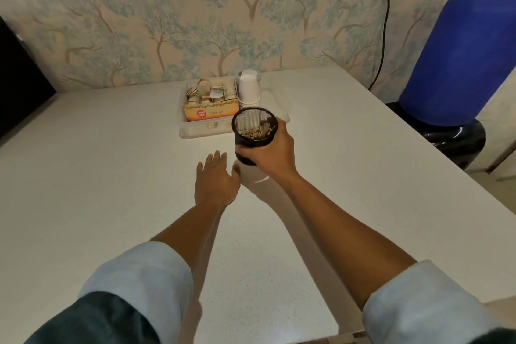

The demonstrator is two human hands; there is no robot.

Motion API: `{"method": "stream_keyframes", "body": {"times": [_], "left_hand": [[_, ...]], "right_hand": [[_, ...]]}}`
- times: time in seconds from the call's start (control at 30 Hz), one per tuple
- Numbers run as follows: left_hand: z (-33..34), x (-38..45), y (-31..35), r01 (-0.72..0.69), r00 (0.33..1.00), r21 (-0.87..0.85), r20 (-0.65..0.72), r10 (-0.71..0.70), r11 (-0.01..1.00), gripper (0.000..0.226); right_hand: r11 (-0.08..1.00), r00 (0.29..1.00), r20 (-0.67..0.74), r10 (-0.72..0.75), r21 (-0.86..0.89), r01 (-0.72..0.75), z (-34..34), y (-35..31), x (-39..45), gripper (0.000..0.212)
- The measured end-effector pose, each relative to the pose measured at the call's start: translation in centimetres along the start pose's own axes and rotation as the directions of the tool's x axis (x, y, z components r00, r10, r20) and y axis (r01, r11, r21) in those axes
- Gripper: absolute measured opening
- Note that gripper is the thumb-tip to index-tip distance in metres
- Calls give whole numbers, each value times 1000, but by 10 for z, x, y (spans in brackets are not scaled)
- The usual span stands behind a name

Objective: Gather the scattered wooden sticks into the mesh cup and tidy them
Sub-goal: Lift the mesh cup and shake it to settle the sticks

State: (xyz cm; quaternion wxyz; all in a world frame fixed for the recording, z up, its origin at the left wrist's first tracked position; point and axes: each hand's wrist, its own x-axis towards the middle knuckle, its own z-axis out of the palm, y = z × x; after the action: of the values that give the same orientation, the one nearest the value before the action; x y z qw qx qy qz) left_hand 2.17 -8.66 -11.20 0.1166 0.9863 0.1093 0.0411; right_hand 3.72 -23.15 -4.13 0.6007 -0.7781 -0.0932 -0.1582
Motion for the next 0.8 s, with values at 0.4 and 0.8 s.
{"method": "stream_keyframes", "body": {"times": [0.4, 0.8], "left_hand": [[2, -1, -2, -12, 1000, -7, -16, 11, 1000, 64], [6, 2, -5, -32, 999, 62, 22, 31, 998, 68]], "right_hand": [[1000, 999, -34, -19, -5, 19, -1, 9, 0, 88], [997, 1000, -12, 4, -71, -5, -3, 6, 0, 89]]}}
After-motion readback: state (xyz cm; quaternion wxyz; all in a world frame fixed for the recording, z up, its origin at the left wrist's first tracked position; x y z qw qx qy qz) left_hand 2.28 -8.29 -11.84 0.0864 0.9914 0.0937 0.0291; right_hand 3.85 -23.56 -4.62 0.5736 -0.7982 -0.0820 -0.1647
